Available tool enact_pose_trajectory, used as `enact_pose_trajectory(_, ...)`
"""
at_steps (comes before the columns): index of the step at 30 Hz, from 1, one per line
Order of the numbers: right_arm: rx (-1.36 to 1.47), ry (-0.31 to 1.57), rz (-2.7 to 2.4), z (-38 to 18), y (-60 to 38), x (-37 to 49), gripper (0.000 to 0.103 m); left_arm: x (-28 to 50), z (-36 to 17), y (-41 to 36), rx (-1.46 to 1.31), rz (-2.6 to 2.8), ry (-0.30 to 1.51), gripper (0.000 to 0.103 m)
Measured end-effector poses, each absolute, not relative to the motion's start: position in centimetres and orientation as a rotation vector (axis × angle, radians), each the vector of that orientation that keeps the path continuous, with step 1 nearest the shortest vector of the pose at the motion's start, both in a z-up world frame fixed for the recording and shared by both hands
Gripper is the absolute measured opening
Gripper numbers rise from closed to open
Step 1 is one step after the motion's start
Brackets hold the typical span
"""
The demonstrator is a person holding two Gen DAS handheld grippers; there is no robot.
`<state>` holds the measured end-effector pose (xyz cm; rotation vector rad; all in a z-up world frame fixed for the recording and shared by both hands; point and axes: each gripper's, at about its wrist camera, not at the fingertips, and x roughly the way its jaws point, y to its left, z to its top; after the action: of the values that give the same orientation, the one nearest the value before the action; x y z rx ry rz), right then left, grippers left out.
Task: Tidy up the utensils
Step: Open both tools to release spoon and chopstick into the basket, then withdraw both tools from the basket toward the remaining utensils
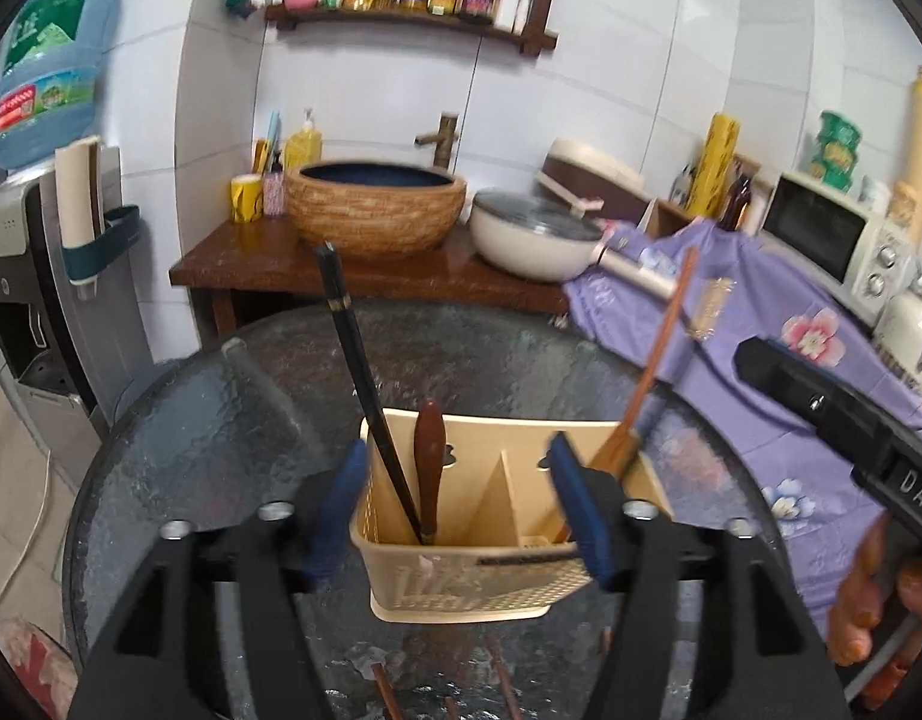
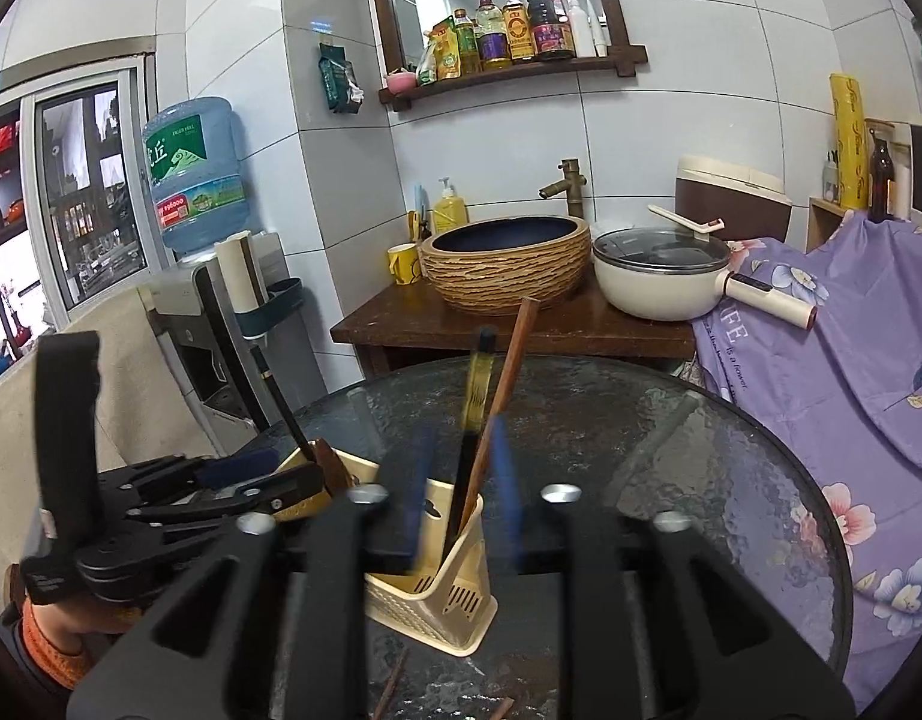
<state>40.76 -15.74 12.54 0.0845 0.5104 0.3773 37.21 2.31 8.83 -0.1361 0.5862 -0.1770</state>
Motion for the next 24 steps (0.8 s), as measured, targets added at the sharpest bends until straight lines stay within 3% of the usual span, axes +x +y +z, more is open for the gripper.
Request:
enact_pose_trajectory(1, 0.092, 0.499, 0.370, 12.6, -16.0, 40.3, 0.060, 36.6, 9.0, 2.4, -0.137, -0.173, 0.568, 0.076)
enact_pose_trajectory(3, 0.081, 0.490, 0.353, 12.5, -16.2, 39.5, 0.060, 35.1, 8.7, 3.0, -0.156, -0.148, 0.540, 0.085)
enact_pose_trajectory(9, 0.012, 0.538, 0.322, 9.9, -16.3, 36.8, 0.060, 32.2, 5.8, 4.0, -0.182, -0.157, 0.603, 0.091)
enact_pose_trajectory(24, -0.119, 0.824, 0.302, -1.0, -15.1, 31.6, 0.060, 27.3, -1.2, 5.4, -0.136, -0.063, 0.749, 0.095)
